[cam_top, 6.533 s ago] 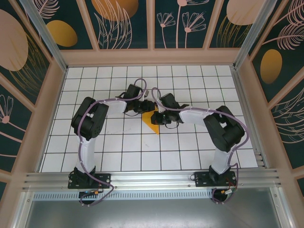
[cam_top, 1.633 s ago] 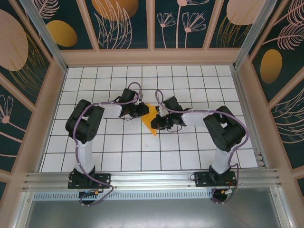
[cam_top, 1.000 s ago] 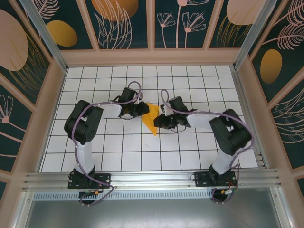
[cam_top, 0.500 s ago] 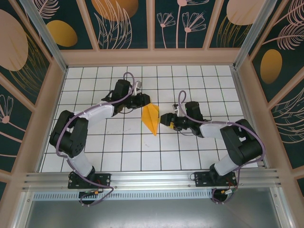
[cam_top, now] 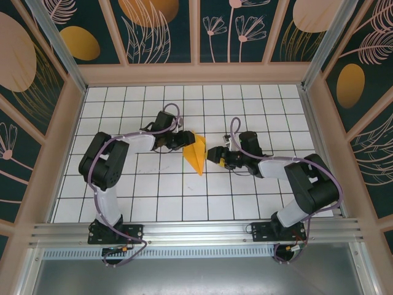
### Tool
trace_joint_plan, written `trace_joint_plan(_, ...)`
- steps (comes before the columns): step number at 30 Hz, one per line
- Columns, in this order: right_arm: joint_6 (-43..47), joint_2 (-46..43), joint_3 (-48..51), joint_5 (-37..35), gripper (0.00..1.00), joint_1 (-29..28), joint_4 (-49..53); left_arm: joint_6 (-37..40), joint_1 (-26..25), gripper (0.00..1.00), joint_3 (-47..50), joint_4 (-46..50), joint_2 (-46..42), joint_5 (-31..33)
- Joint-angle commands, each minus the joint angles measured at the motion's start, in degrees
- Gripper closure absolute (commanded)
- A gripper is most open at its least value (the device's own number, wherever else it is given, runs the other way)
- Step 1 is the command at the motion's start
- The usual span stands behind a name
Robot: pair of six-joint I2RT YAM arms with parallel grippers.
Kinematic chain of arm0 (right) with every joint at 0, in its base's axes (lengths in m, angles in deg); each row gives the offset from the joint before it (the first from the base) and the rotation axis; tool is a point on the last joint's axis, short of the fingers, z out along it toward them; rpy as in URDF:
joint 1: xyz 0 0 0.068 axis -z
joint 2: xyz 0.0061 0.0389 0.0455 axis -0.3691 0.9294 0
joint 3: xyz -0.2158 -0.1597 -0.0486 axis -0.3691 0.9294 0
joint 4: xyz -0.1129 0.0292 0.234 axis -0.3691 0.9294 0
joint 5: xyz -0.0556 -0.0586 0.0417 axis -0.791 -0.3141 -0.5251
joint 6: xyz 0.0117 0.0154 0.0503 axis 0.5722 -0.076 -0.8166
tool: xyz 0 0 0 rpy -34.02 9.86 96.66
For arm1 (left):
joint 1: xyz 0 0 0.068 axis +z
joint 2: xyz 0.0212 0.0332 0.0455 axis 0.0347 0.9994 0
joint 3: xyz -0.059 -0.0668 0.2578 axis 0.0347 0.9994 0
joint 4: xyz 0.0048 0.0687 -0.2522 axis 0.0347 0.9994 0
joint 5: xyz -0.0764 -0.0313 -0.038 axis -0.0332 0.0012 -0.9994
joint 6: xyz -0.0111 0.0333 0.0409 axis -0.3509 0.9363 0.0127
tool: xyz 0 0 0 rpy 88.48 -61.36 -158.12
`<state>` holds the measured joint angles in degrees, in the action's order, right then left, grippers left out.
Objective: Fold a paper plane with a square sheet of paper (fold left side to right side)
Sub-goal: Turn over the paper at the center of the table.
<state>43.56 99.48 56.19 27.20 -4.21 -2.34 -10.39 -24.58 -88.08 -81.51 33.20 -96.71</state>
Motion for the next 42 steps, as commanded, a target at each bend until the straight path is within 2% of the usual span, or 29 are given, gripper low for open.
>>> trace_joint_plan(1, 1.54, -1.97, -0.62, -0.04, 0.19, -0.26, 0.79, -0.75, 0.27, 0.52, -1.68, -2.52, 2.15, -2.91)
trace_joint_plan(9, 1.57, -2.64, -0.62, -0.33, 0.19, -0.31, 1.96, -1.98, 0.21, 0.63, -4.44, -5.79, 6.71, -6.9)
trace_joint_plan(14, 0.3, -2.96, 0.32, 0.11, 0.18, -0.27, 1.14, -2.67, 0.2, 0.84, -4.9, -7.92, 6.64, -8.39)
trace_joint_plan(17, -0.86, -3.22, 1.17, 0.83, 0.15, -0.25, -0.71, -2.49, 0.15, 0.9, -3.7, -9.17, 3.14, -8.65)
trace_joint_plan(22, -2.4, -2.68, 2.67, 4.41, 0.09, -0.29, -7.7, -4.92, 0.2, 0.91, -1.9, -11.16, -2.81, -10.17)
trace_joint_plan(28, -6.77, -0.29, 2.43, 8.3, 0.08, -1.97, -17.28, -8.81, 0.18, 0.91, -0.76, -14.98, -7.75, -13.55)
trace_joint_plan(33, -7.66, 1.67, -0.25, 8.33, 0.08, -3.56, -18.21, -11.99, 0.2, 0.9, -0.12, -18.76, -9.85, -16.53)
trace_joint_plan(38, -9.77, 2.53, -0.77, 7.93, 0.14, -3.66, -21.57, -14.11, 0.2, 0.89, 0.66, -21.39, -10.93, -18.41)
trace_joint_plan(42, -10.33, 2.4, -1.41, 8.15, 0.29, -3.67, -22.23, -14.95, 0.2, 0.89, 1.04, -22.54, -10.46, -19.47)
